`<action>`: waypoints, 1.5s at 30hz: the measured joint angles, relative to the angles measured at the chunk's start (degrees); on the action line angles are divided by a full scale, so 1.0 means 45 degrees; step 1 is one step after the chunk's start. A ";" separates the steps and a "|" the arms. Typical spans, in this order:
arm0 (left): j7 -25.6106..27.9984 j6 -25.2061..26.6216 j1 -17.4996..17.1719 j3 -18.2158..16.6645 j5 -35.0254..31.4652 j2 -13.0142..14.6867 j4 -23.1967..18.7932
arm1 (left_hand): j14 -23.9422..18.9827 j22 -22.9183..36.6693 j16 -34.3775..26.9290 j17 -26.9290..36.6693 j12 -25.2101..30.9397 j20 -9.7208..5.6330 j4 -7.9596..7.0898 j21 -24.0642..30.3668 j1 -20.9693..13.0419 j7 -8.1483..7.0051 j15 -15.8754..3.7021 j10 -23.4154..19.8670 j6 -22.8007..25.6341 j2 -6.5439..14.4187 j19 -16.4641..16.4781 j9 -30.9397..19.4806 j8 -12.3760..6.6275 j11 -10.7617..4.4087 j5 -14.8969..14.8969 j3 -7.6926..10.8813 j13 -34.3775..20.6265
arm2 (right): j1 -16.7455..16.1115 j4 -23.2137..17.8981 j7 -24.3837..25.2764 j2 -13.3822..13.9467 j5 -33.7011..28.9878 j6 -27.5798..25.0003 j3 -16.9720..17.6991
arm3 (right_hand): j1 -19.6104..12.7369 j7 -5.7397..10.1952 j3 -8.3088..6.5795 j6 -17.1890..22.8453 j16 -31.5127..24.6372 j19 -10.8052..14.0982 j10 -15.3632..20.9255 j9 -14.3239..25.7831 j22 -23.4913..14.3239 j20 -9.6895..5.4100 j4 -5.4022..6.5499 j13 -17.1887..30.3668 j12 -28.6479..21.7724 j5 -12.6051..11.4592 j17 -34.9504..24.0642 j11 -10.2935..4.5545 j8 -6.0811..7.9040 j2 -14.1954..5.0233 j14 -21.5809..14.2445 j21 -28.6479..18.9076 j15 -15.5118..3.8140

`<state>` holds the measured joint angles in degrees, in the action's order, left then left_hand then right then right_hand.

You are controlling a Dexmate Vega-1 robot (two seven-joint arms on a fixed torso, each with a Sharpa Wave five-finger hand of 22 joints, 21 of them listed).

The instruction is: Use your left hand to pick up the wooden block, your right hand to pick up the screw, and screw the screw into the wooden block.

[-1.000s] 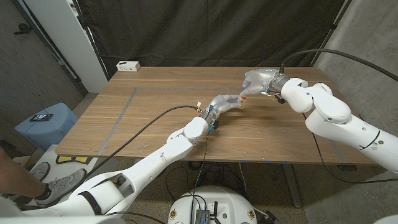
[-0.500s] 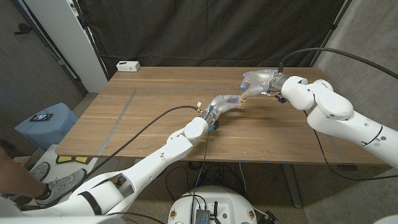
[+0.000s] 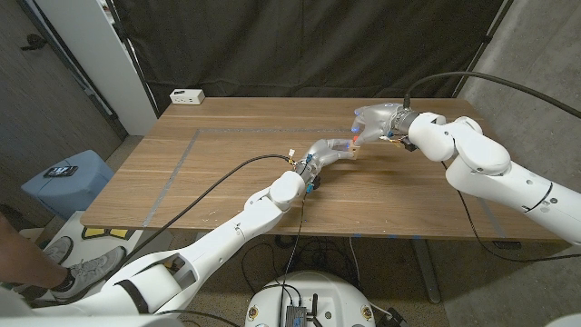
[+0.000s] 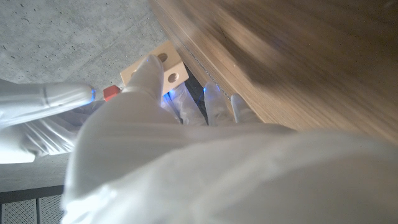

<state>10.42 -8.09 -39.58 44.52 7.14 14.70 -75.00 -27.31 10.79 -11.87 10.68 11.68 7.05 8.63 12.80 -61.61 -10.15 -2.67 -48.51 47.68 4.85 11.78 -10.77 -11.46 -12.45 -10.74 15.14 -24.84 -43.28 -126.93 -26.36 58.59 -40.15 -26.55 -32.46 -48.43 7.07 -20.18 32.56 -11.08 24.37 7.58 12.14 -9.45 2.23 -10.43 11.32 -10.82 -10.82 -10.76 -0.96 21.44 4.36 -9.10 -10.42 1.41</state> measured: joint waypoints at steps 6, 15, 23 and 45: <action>-0.0001 0.0000 0.0031 0.0007 0.0000 -0.0018 0.0033 | 0.0000 0.0000 0.0000 0.0000 -0.0005 0.0000 0.0000 0.0000 0.0016 -0.0001 0.0000 0.0004 -0.0001 0.0014 0.0000 0.0001 0.0001 0.0004 -0.0018 0.0000 0.0000 | -0.0009 0.0083 0.0075 -0.0062 -0.0196 0.0015 -0.0038 | -0.0220 0.0000 -0.0090 0.0271 0.0000 0.0045 0.0161 0.0001 -0.0001 -0.0044 0.0014 0.0000 -0.0047 0.0000 -0.0012 -0.0059 0.0183 0.0082 -0.0117 -0.0098 -0.0115; -0.0008 -0.0003 0.0064 0.0021 -0.0002 -0.0040 0.0087 | 0.0000 0.0000 0.0000 0.0000 -0.0010 0.0000 0.0000 0.0000 0.0087 0.0001 0.0000 0.0024 0.0000 -0.0048 0.0000 -0.0010 0.0006 0.0018 -0.0018 0.0000 -0.0003 | -0.0109 0.0164 0.0160 -0.0129 -0.0407 -0.0012 -0.0051 | -0.0285 0.0000 -0.0151 0.0592 0.0000 0.0139 0.0274 0.0118 0.0000 -0.0138 0.0044 -0.0001 -0.0047 0.0000 -0.0012 -0.0035 0.0377 0.0148 -0.0231 -0.0098 -0.0229; -0.0011 -0.0005 0.0064 0.0023 -0.0002 -0.0041 0.0090 | 0.0000 0.0000 0.0000 0.0000 -0.0020 0.0000 0.0000 0.0000 0.0115 0.0030 0.0000 0.0030 0.0028 -0.0020 0.0000 -0.0008 0.0046 0.0017 -0.0017 0.0001 -0.0003 | -0.0180 0.0237 0.0263 -0.0179 -0.0506 -0.0036 -0.0052 | -0.0419 -0.0070 -0.0210 0.1025 -0.0098 0.0158 0.0388 0.0228 0.0000 -0.0157 0.0104 -0.0001 -0.0098 0.0000 -0.0012 -0.0014 0.0630 0.0151 -0.0297 -0.0098 -0.0294; -0.0106 -0.0053 0.0113 0.0038 0.0009 -0.0061 0.0231 | 0.0000 0.0000 -0.0001 0.0000 0.0009 0.0000 0.0015 0.0000 0.0163 0.0029 0.0000 0.0008 0.0028 -0.0074 -0.0001 0.0001 -0.0001 -0.0010 -0.0005 0.0088 0.0007 | -0.0200 0.0505 0.0460 -0.0409 -0.0372 -0.0057 0.0002 | -0.0604 -0.0136 -0.0352 0.2048 -0.0098 0.0272 0.0843 0.0471 0.0000 -0.0270 0.0247 -0.0002 -0.0098 0.0000 -0.0070 -0.0014 0.1280 0.0166 -0.0433 -0.0098 -0.0430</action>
<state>9.95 -8.33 -39.07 44.70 7.18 14.42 -73.96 -27.31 10.79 -11.88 10.68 11.72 7.05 8.70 12.80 -60.88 -10.02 -2.67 -48.48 47.80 4.51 11.78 -10.77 -11.47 -12.50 -10.76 15.54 -24.81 -44.18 -124.65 -24.29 56.75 -41.83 -26.80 -32.45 -51.15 6.45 -21.76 41.77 -11.52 25.60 11.38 14.26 -9.45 1.02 -9.32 11.32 -11.26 -10.82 -11.07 -1.02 27.20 5.11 -11.05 -10.86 -0.52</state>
